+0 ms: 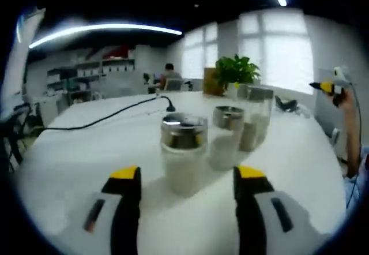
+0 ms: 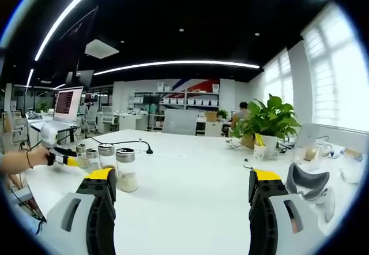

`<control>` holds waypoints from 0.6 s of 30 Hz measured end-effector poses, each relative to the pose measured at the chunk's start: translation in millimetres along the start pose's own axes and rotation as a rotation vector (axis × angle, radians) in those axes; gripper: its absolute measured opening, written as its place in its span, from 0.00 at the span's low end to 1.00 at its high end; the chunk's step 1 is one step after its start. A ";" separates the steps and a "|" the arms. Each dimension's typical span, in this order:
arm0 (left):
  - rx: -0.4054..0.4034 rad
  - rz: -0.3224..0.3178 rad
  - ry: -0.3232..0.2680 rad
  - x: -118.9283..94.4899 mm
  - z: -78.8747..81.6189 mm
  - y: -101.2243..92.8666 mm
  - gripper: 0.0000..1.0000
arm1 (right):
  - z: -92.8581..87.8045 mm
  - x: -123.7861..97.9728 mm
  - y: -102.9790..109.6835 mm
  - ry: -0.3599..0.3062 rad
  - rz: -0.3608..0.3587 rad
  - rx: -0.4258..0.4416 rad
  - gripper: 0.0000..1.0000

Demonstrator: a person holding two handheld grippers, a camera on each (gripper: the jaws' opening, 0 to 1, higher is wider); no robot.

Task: Rotate the seasoning bottle until the label or dispensing opening points toward the visible target arrow and the bottle remains upright within the marked orientation range

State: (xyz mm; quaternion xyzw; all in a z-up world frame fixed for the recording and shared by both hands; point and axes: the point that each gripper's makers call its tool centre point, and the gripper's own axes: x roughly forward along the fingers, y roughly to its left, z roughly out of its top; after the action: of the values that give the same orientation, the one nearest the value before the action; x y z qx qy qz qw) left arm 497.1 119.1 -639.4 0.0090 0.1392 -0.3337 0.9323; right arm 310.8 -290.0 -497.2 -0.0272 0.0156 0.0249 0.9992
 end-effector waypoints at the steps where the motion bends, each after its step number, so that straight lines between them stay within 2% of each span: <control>1: 0.003 0.008 0.006 0.1 -1.5 -2.6 0.66 | 1.1 -0.8 -0.6 -0.005 -0.003 0.003 0.99; 3: -0.033 0.059 -0.005 0.4 -1.7 -3.4 0.66 | 1.5 -1.6 -5.5 -0.004 -0.027 -0.006 0.99; 5: -0.061 0.099 0.015 1.5 -5.4 -3.0 0.66 | 4.0 -4.0 -18.2 -0.018 -0.093 -0.020 0.99; 6: -0.056 0.106 0.011 3.0 -4.3 -4.0 0.66 | 3.8 -5.0 -19.5 -0.018 -0.096 -0.018 0.99; 8: -0.051 0.156 -0.083 2.9 11.4 2.5 0.65 | 3.9 -7.2 -21.9 -0.016 -0.094 -0.019 0.99; 10: -0.029 0.235 -0.098 -0.5 17.7 10.2 0.61 | 4.1 -8.3 -22.0 -0.017 -0.091 -0.019 0.99; 14: -0.038 0.255 -0.107 1.8 21.7 8.9 0.55 | 3.9 -8.0 -23.3 -0.019 -0.092 -0.014 0.99; 16: -0.063 0.236 -0.155 5.0 29.3 5.9 0.51 | 1.9 -6.6 -22.5 -0.008 -0.082 -0.013 0.99; 18: -0.023 0.264 -0.132 7.1 29.1 6.4 0.49 | 0.4 -5.9 -21.4 -0.001 -0.074 -0.012 0.99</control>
State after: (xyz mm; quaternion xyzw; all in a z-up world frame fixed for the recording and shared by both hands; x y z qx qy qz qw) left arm 513.7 116.4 -613.8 -0.0053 0.0792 -0.2065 0.9752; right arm 306.0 -311.6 -495.4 -0.0335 0.0141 -0.0119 0.9993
